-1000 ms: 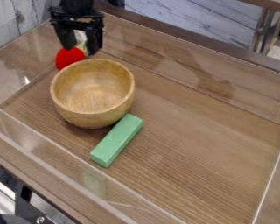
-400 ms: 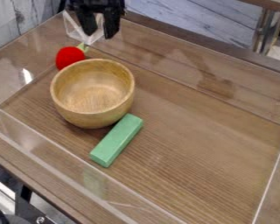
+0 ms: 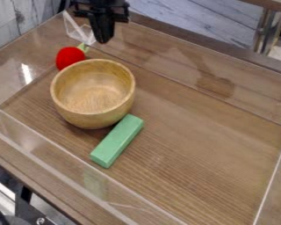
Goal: Move the red fruit to the left
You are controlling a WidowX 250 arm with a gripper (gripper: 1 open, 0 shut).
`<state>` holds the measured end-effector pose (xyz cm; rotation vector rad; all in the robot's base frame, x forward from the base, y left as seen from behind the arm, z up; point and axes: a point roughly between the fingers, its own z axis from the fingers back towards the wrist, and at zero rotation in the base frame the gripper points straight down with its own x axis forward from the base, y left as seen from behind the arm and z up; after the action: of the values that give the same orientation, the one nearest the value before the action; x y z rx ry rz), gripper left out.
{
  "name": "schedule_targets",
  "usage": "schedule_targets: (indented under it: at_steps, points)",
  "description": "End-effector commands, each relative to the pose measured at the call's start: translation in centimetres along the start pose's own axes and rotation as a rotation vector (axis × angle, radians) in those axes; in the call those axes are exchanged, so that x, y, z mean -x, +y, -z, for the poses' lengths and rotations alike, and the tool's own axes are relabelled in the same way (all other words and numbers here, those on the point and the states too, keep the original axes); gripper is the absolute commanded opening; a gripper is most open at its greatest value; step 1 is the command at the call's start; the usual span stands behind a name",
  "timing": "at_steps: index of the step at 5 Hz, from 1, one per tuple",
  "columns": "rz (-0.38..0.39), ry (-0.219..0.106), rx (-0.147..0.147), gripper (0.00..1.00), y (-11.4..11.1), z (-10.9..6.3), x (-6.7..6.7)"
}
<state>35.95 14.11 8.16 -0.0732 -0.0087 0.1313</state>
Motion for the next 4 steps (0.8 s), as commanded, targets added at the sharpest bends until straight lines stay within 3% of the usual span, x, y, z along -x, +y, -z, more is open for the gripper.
schedule_targets:
  at_steps: [1, 3, 4]
  points:
    - [0.03, -0.054, -0.027, 0.0, 0.7, -2.1, -1.1]
    - [0.085, -0.031, -0.037, 0.0, 2.4, -2.0, -1.6]
    - [0.063, -0.021, -0.043, 0.0, 3.2, -0.5, -1.6]
